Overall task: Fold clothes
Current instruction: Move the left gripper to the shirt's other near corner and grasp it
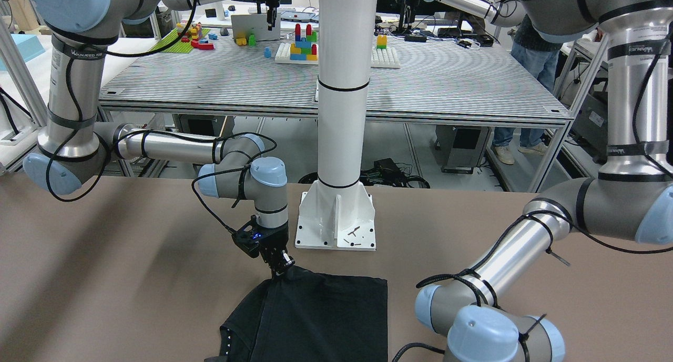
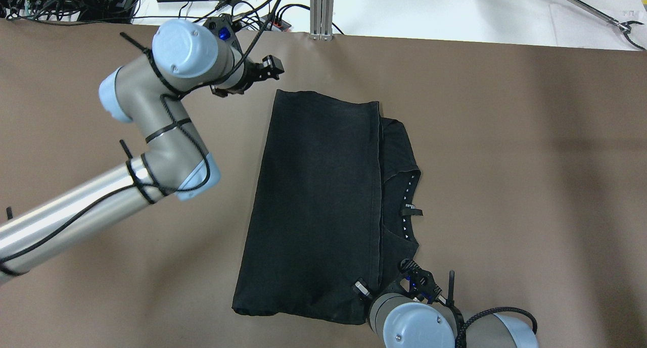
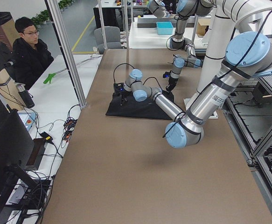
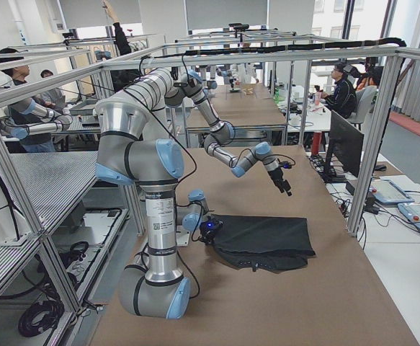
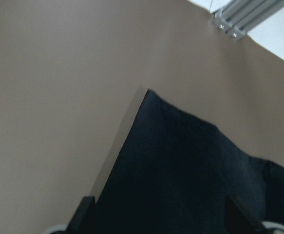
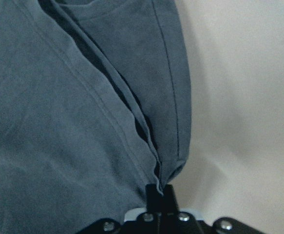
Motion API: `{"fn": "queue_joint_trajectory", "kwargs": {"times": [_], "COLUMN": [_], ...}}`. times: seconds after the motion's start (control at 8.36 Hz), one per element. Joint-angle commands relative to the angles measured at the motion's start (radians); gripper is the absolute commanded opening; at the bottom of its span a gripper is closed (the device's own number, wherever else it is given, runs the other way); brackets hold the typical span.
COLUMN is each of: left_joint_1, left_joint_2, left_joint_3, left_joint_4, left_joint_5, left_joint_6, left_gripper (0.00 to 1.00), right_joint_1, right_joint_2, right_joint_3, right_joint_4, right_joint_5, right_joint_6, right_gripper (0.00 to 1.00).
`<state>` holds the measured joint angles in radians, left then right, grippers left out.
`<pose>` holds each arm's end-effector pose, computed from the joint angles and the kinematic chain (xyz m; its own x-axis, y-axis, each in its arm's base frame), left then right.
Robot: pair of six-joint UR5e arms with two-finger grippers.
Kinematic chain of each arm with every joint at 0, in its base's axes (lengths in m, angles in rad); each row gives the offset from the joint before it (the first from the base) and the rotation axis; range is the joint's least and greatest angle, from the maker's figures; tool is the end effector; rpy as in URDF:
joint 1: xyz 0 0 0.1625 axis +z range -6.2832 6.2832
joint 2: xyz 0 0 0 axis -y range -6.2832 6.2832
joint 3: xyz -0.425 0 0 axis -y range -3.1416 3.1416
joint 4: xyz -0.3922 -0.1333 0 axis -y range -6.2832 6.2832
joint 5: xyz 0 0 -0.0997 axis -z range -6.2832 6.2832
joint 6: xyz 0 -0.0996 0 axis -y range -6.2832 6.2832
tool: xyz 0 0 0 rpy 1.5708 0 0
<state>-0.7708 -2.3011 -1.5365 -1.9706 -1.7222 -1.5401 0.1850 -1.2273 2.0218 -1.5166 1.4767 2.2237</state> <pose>0.4324 -0.5848 0.1840 0.3461 -0.2938 -0.8910 0.5822 0.8120 -0.0416 -0.5225 -0.2429 0.2736 0.3627 0.6832 0.6338 -0.5952 0.6932 -0.4065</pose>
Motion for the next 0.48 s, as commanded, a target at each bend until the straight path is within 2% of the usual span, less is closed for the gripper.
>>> {"fn": "queue_joint_trajectory", "kwargs": {"times": [0.0, 0.12, 0.24, 0.36], "left_joint_1": [0.236, 0.330, 0.410, 0.471], "left_joint_2": [0.353, 0.430, 0.460, 0.468], "left_joint_3": [-0.460, -0.491, -0.478, -0.467], "left_joint_4": [0.076, 0.073, 0.072, 0.067], "left_joint_5": [0.144, 0.223, 0.261, 0.300], "left_joint_6": [-0.223, -0.295, -0.386, -0.464], "left_gripper": [0.94, 0.94, 0.94, 0.87], "right_joint_1": [0.002, 0.004, 0.002, 0.002], "right_joint_2": [-0.001, -0.012, -0.017, -0.017], "right_joint_3": [0.006, 0.008, 0.008, 0.008], "right_joint_4": [0.001, 0.003, 0.003, 0.003], "right_joint_5": [-0.015, -0.013, -0.013, -0.013], "right_joint_6": [-0.001, -0.002, -0.002, -0.002], "right_gripper": [0.00, 0.00, 0.00, 0.00]}}
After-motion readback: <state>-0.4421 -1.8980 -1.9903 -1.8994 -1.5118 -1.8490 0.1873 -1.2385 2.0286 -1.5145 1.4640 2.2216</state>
